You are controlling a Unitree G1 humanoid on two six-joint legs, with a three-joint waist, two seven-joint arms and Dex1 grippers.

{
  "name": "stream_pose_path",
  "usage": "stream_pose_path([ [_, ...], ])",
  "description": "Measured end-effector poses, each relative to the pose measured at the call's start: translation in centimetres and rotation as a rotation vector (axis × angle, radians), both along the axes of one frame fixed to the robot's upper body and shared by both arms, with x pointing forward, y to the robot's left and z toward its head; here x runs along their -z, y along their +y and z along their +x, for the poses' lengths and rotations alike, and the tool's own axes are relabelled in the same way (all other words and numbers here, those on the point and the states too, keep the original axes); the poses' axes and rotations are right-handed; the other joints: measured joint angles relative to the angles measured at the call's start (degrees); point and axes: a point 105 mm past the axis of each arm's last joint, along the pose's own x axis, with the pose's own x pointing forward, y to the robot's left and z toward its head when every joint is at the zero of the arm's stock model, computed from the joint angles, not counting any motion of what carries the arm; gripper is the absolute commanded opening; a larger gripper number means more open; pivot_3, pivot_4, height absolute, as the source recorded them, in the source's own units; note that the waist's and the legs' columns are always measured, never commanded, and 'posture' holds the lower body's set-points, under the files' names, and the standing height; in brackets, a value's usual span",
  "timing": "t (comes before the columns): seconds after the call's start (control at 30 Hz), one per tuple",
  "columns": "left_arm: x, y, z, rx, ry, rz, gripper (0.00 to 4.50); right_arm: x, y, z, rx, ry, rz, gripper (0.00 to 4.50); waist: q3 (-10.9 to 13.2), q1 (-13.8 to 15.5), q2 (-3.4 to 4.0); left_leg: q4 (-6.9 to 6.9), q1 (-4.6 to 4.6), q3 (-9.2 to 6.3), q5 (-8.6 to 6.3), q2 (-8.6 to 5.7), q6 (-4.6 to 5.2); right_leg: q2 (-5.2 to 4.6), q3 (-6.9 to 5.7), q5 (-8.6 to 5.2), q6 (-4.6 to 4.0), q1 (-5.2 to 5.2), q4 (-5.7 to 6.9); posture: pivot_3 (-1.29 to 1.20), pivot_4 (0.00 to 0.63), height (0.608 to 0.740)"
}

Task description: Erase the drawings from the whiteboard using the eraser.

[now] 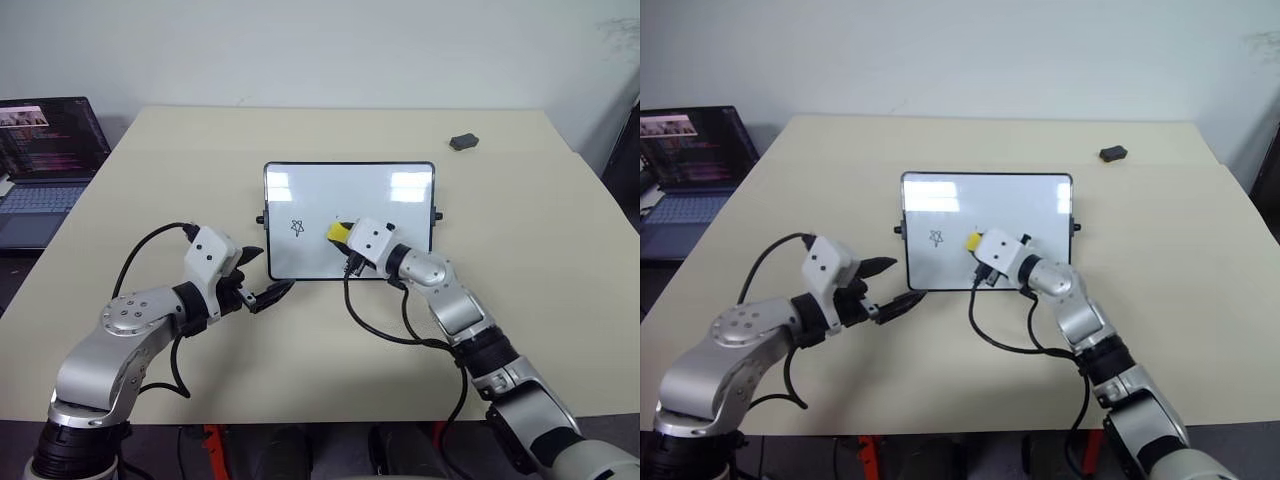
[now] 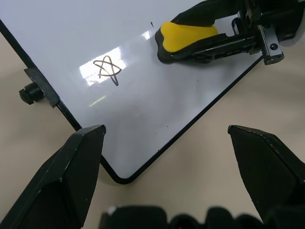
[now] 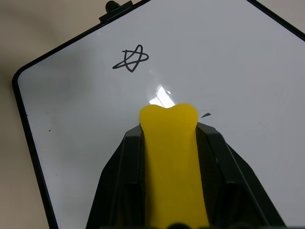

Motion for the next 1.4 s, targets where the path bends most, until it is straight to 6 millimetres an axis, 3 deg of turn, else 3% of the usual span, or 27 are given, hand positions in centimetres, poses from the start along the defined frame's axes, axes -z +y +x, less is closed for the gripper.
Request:
stream_pose_path([
  [0.17, 0.0, -0.1, 0.0, 0.010, 0.000, 0.000, 4.50, -2.8, -1.6, 2.0, 0.120, -0.085, 0.054, 1.11, 0.00, 0.03, 0.00, -0.02, -0.01, -0.01, 0.00, 0.00, 0.00, 0.00, -0.02, 0.00, 0.00, 0.00, -0.04, 0.00, 0.150, 0.740],
  [0.3, -0.1, -0.2, 0.0, 0.014, -0.002, -0.001, 4.50, -2.9, -1.7, 2.1, 0.126, -0.088, 0.050, 1.11, 0.00, 0.02, 0.00, -0.03, -0.02, 0.01, -0.01, 0.00, 0.00, 0.00, 0.01, -0.01, 0.00, 0.00, -0.06, 0.00, 0.150, 0.740],
  [0.6, -0.1, -0.3, 0.0, 0.014, -0.002, -0.006, 4.50, 0.8, 0.2, -0.7, -0.036, 0.042, -0.021, 1.11, 0.00, -0.05, 0.00, -0.01, 0.01, 0.01, 0.00, 0.00, 0.00, 0.00, 0.01, 0.00, 0.00, 0.01, -0.01, 0.00, 0.150, 0.740],
  [0.87, 0.4, 0.0, -0.1, -0.011, 0.009, -0.020, 4.50, -2.8, -2.3, -1.0, 0.011, 0.051, 0.231, 1.11, 0.01, 0.19, 0.00, -0.05, -0.10, -0.06, -0.02, 0.00, 0.00, -0.01, -0.04, -0.02, 0.02, -0.01, -0.10, 0.00, 0.150, 0.740],
  [1.13, 0.3, 1.2, 0.1, -0.083, -0.012, -0.069, 4.50, 1.7, -5.6, -5.5, -0.038, 0.282, 0.282, 1.11, 0.03, 0.17, 0.03, -0.04, -0.09, -0.05, -0.03, -0.02, 0.00, -0.04, -0.02, -0.04, 0.05, -0.01, -0.09, 0.00, 0.150, 0.740],
  [1.4, 0.1, 3.6, 0.3, -0.187, -0.038, -0.069, 4.50, 2.7, -5.3, -7.7, -0.103, 0.346, 0.241, 1.11, 0.05, 0.11, 0.00, -0.02, -0.02, -0.04, -0.02, -0.02, 0.00, -0.01, -0.01, -0.05, 0.06, 0.03, -0.05, 0.00, 0.150, 0.740],
])
